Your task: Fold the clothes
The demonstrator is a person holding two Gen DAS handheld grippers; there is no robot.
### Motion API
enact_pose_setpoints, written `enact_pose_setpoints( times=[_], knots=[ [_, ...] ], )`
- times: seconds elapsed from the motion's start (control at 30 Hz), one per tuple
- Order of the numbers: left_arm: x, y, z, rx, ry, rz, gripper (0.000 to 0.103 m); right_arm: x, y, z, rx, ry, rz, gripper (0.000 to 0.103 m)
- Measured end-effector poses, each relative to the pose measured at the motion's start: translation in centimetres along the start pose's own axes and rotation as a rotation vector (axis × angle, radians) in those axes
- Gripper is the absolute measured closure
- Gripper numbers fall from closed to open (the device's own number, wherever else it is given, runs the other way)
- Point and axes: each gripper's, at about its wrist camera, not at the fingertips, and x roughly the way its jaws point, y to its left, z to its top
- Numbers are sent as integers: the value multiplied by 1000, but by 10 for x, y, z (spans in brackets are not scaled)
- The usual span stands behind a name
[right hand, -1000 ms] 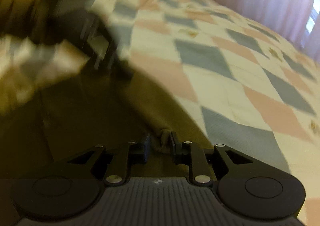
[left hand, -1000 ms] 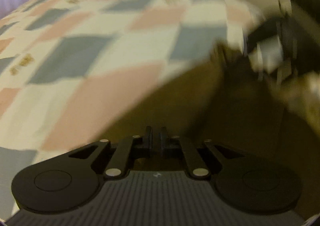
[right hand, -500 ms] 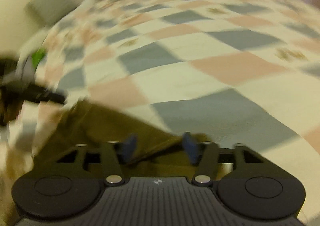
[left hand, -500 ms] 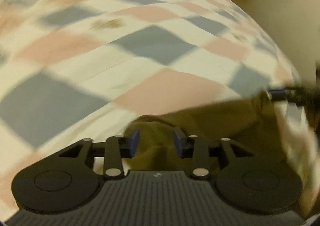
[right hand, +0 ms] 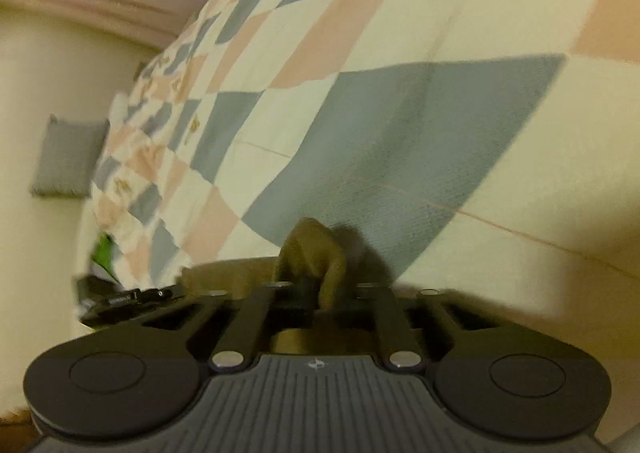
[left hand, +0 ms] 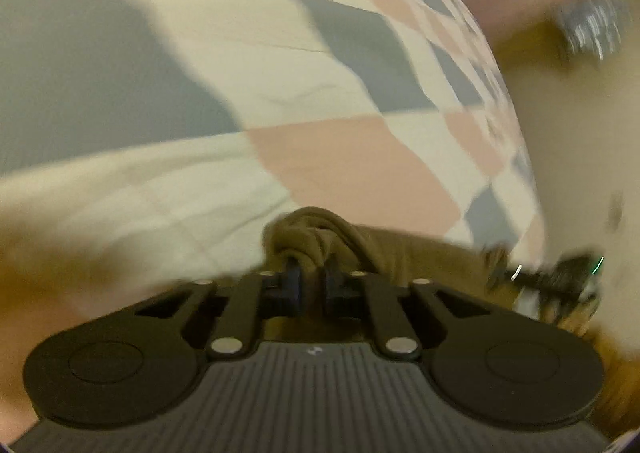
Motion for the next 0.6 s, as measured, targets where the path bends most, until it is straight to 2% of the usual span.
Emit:
enact_pose_setpoints(
  times=[0.07, 0.13, 0.2, 0.27, 0.37, 0.43, 0.5, 0.57, 0.6],
  knots=[
    [-19, -17, -9, 111, -47, 14, 97, -13, 13, -8, -80, -49, -10, 94],
    [-45, -28, -23, 155, -102, 11, 97, -34, 27, -19, -162, -108, -5, 95],
    [-70, -45, -42, 221, -145, 45, 97, -59, 45, -36, -253, -179, 9, 95],
    [-98, -66, -71, 294, -186, 82, 97, -84, 65, -58, -337, -249, 25, 95],
    [-134, -92, -127, 348, -233, 119, 96, -122, 94, -103, -466, -326, 19, 96],
    [-148, -105, -170, 379, -232, 162, 96, -142, 106, -137, -522, -339, -9, 96],
    [-152, -116, -214, 427, -199, 217, 95, -160, 114, -177, -567, -329, -61, 96],
    [-147, -120, -258, 463, -131, 275, 92, -168, 121, -223, -648, -282, -149, 96],
    [-140, -119, -279, 471, -88, 314, 92, -165, 126, -250, -721, -238, -233, 92]
  ],
)
